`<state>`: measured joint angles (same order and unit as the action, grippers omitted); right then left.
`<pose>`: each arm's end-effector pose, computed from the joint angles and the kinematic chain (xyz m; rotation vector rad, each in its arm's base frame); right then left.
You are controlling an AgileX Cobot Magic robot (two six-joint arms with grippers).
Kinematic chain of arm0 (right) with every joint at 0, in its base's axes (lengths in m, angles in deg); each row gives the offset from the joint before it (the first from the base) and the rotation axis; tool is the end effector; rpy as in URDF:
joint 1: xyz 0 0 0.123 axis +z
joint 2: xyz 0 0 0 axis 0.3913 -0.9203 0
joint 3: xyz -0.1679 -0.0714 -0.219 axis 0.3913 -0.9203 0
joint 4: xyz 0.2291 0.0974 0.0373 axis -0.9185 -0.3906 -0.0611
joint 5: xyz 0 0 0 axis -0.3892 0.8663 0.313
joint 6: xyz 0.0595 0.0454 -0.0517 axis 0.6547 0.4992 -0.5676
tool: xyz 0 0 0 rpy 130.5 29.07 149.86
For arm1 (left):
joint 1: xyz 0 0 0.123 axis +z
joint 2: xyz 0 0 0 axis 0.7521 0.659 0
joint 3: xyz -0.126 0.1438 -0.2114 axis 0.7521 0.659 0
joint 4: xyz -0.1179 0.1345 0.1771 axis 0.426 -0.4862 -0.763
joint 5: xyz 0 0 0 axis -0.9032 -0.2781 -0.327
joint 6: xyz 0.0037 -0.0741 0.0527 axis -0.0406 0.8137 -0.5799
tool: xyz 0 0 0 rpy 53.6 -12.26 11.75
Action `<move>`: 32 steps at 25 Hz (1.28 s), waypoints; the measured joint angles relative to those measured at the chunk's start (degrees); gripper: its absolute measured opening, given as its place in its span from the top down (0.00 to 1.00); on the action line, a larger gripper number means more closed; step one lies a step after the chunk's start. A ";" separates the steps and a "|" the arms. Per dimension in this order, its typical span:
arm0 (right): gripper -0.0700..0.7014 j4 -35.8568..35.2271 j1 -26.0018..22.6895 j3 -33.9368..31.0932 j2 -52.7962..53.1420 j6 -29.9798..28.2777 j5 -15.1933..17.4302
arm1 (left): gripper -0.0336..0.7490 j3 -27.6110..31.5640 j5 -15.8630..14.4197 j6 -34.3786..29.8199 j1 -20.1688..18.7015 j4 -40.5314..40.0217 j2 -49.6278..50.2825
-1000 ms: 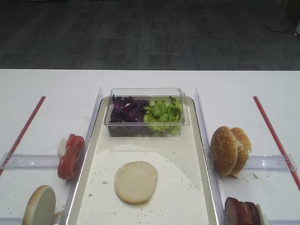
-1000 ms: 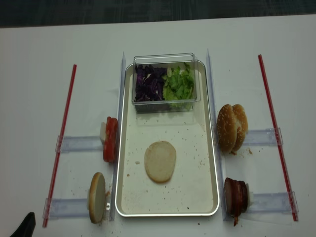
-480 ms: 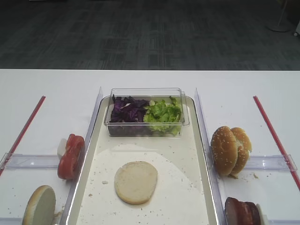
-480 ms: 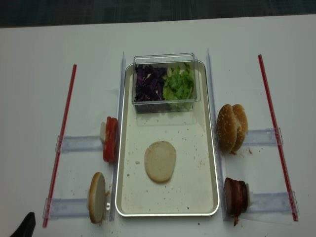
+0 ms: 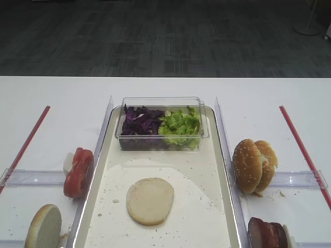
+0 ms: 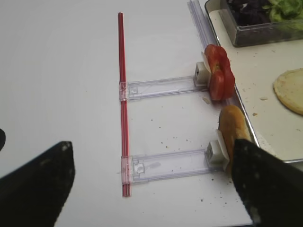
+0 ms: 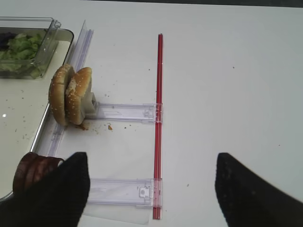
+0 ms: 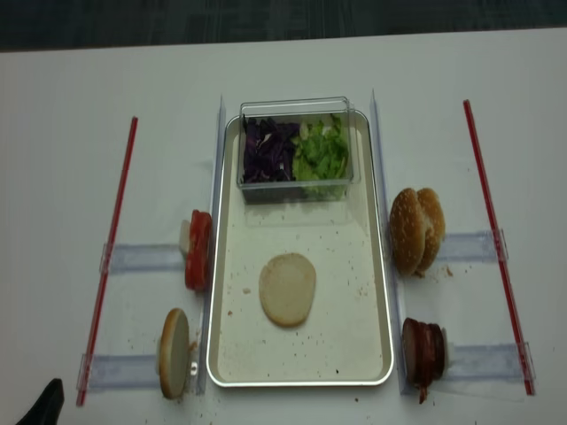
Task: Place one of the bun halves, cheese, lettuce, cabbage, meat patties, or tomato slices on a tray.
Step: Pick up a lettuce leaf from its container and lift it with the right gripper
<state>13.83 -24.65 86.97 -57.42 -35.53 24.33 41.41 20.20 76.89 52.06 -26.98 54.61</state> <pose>-0.0072 0.0066 0.2664 -0.0513 2.1204 0.0355 -0.0124 -0.0058 0.2651 0.0317 2.1598 0.0064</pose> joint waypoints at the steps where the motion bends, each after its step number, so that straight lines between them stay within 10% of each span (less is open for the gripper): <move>1: 0.17 0.00 0.00 0.00 -0.92 0.00 0.00 | 0.17 0.00 0.00 0.00 0.00 0.00 0.00; 32: 0.17 -1.09 0.00 25.42 -58.66 1.58 -7.35 | 0.17 0.00 0.00 0.00 0.00 0.00 0.00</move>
<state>12.73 -24.65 112.38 -116.08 -33.94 16.97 41.41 20.20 76.89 52.06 -26.98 54.61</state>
